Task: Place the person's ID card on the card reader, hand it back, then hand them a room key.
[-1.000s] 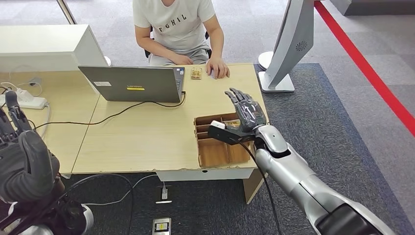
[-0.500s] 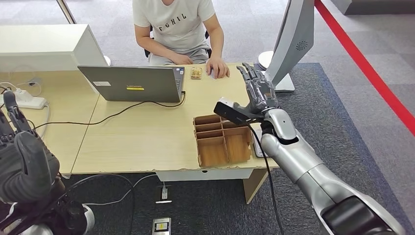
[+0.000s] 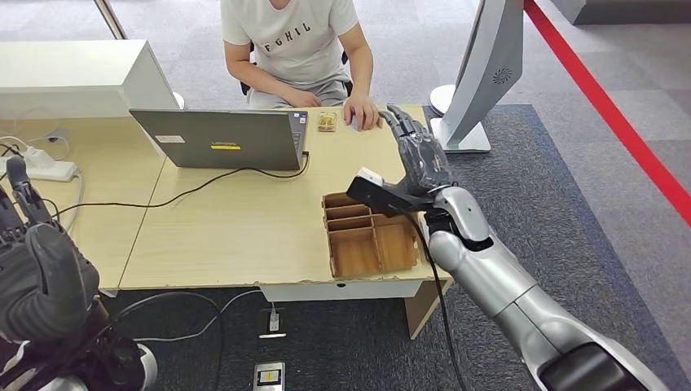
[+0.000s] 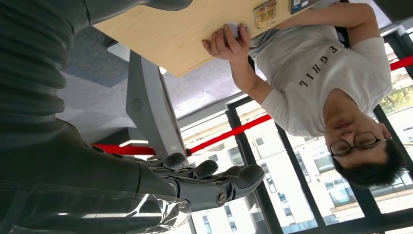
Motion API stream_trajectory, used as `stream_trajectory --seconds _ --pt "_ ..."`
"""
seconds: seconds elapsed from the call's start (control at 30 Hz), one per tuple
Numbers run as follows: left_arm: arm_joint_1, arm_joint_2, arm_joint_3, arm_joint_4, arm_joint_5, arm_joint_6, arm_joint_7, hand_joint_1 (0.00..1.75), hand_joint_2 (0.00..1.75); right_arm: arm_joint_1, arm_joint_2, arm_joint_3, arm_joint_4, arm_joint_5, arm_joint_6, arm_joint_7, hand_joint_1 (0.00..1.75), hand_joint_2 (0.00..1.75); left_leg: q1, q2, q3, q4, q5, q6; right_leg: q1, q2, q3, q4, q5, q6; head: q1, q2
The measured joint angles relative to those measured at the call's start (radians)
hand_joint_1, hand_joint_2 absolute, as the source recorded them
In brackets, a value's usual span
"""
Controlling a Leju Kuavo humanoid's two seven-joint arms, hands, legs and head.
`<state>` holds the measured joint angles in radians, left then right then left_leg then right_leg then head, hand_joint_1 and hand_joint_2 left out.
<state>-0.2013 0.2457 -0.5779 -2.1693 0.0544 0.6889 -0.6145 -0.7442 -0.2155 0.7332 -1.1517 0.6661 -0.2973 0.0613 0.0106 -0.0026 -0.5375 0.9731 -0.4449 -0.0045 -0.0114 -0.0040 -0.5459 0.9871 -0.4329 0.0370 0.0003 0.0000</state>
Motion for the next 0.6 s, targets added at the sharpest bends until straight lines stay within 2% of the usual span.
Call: stream_trajectory --seconds 0.2,0.43,0.6 --pt "0.016 0.006 0.002 -0.008 -0.006 0.000 0.007 0.00 1.75 0.061 -0.036 0.000 -0.105 -0.012 0.014 0.013 0.00 1.75 0.000 0.000 0.000 0.000 0.000 0.000 0.000 0.000 -0.001 0.000 0.000 0.000 0.000 0.000" --pt "0.017 0.008 0.002 -0.010 -0.005 0.000 0.024 0.00 1.75 0.169 -0.097 -0.005 -0.241 0.010 0.049 0.073 0.00 1.75 0.000 0.000 -0.001 0.000 0.000 0.000 0.000 0.000 -0.001 0.000 0.000 0.000 0.000 0.000" --pt "0.008 0.011 0.001 -0.013 -0.004 0.000 0.042 0.00 1.75 0.206 -0.125 -0.016 -0.284 0.015 0.057 0.081 0.00 1.75 0.000 0.000 -0.001 0.000 0.000 0.000 0.000 0.000 -0.001 0.000 0.000 0.000 0.000 0.000"
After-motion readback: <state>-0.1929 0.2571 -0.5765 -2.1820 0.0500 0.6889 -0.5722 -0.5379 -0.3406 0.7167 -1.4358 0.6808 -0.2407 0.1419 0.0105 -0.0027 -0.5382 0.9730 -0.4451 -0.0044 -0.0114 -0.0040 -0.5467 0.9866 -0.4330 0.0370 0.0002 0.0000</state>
